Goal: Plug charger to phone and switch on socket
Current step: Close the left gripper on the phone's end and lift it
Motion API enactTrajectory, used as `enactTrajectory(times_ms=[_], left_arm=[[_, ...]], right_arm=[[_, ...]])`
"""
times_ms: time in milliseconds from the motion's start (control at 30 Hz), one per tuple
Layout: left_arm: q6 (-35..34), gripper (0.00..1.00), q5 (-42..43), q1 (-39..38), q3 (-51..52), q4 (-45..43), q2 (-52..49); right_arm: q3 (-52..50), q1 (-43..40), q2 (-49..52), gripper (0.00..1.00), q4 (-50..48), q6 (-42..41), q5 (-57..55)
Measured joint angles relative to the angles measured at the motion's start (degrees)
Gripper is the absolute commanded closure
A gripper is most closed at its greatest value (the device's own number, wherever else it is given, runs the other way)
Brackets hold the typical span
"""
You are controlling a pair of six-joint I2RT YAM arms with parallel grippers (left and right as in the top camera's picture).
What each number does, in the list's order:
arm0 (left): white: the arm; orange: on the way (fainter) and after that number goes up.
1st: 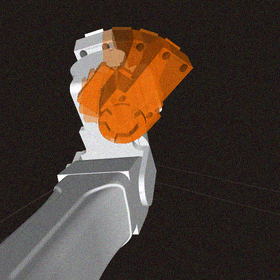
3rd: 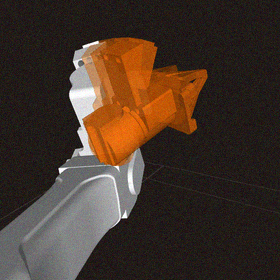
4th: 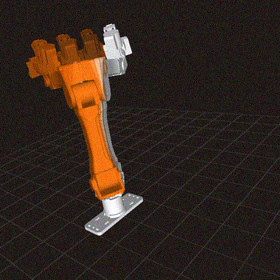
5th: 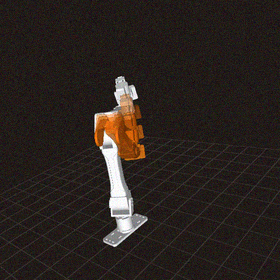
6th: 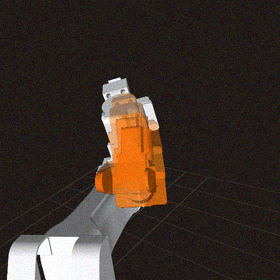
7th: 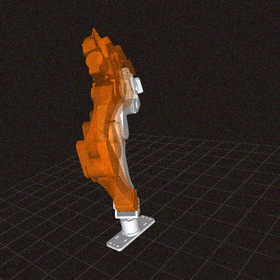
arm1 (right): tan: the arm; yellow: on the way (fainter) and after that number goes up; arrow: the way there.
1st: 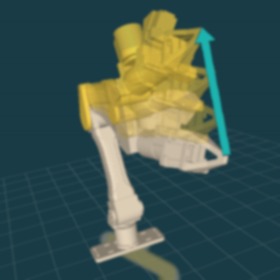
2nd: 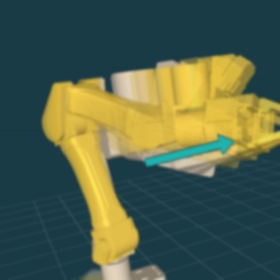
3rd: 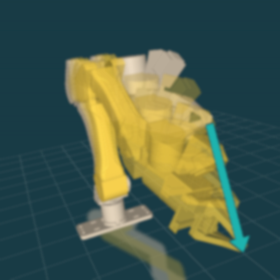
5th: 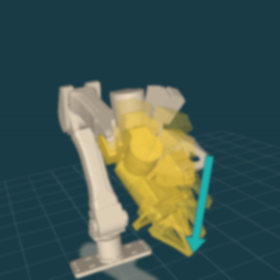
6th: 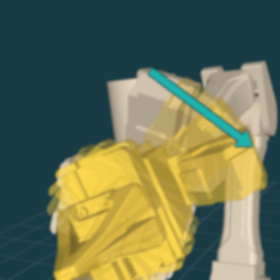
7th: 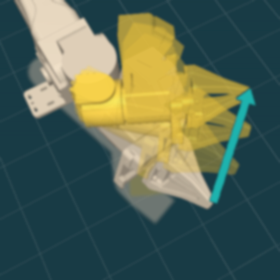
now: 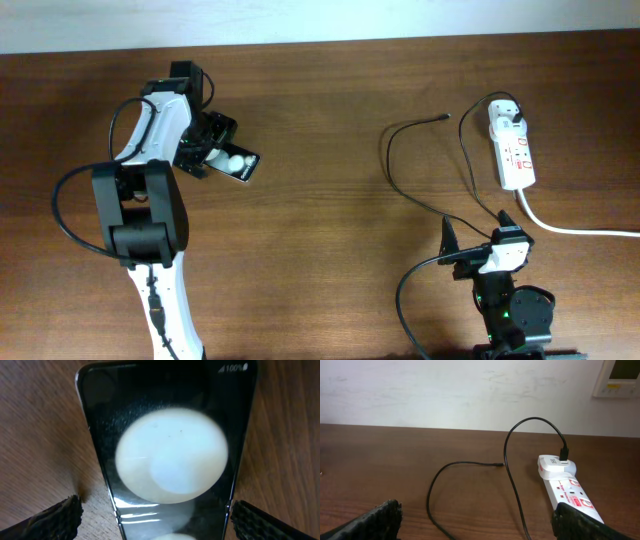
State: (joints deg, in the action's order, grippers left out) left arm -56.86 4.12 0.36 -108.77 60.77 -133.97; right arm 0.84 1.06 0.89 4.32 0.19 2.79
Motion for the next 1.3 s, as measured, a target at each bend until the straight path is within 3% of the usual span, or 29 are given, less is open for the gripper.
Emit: enactTrajectory(times_ms=[833, 1033, 1167, 1300], left_arm=[[-0.2, 0.0, -0.09, -0.07, -1.55, -0.83, -1.6], [0.07, 0.13, -1.81, -0.81, -3.04, 1.51, -2.91], [0.68, 0.28, -3.54, -1.53, -3.63, 3.3, -3.41], [1.86, 0.28, -2.99, -1.88, -3.76, 4.81, -3.45]], right_arm=[[0.0, 0.0, 0.02, 0.02, 0.02, 0.0, -0.02], [0.0, 0.0, 0.02, 0.02, 0.02, 0.0, 0.0], [0.0, 0.0, 0.02, 0.02, 0.0, -0.04, 0.0], [0.0, 0.0, 0.02, 0.02, 0.0, 0.0, -0.02]])
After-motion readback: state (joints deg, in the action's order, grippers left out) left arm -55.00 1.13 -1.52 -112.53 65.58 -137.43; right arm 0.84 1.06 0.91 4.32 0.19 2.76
